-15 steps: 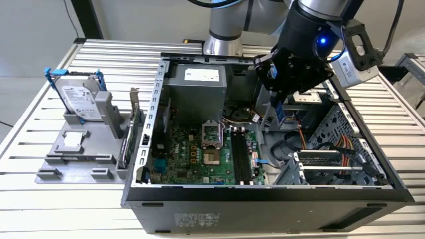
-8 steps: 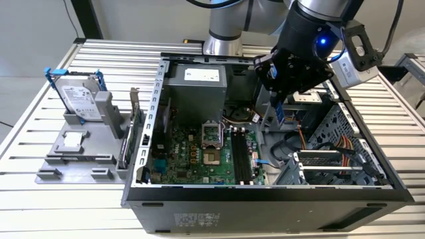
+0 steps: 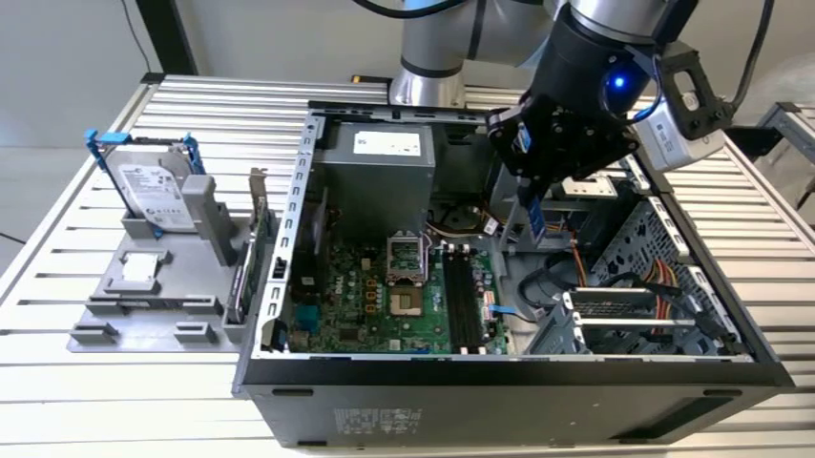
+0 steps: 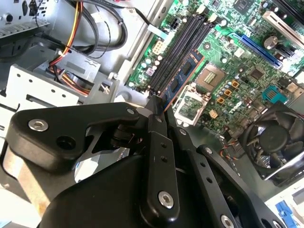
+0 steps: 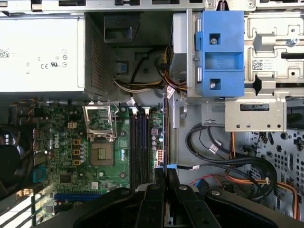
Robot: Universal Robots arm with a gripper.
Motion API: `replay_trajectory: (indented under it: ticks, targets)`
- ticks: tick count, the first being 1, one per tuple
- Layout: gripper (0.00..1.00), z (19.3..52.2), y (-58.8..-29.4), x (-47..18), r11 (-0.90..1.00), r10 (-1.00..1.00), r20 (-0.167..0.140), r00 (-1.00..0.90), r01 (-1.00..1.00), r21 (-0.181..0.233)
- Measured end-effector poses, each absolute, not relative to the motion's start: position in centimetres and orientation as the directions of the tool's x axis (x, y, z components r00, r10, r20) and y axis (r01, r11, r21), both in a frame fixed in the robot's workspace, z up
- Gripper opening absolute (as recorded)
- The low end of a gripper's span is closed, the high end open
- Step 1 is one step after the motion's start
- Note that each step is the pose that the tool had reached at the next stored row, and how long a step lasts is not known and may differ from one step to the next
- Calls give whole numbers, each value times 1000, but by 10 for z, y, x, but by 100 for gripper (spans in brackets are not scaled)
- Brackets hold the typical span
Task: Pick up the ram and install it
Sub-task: 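Insert the ram into the slot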
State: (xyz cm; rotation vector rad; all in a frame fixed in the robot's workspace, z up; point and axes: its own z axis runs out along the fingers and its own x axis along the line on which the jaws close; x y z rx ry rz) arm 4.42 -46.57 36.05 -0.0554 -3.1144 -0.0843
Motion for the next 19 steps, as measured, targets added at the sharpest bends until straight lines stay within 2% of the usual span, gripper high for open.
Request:
replay_trajectory:
  ticks: [19]
  targets:
    - [0,352,-468,44,998,35,26,-999,36,54]
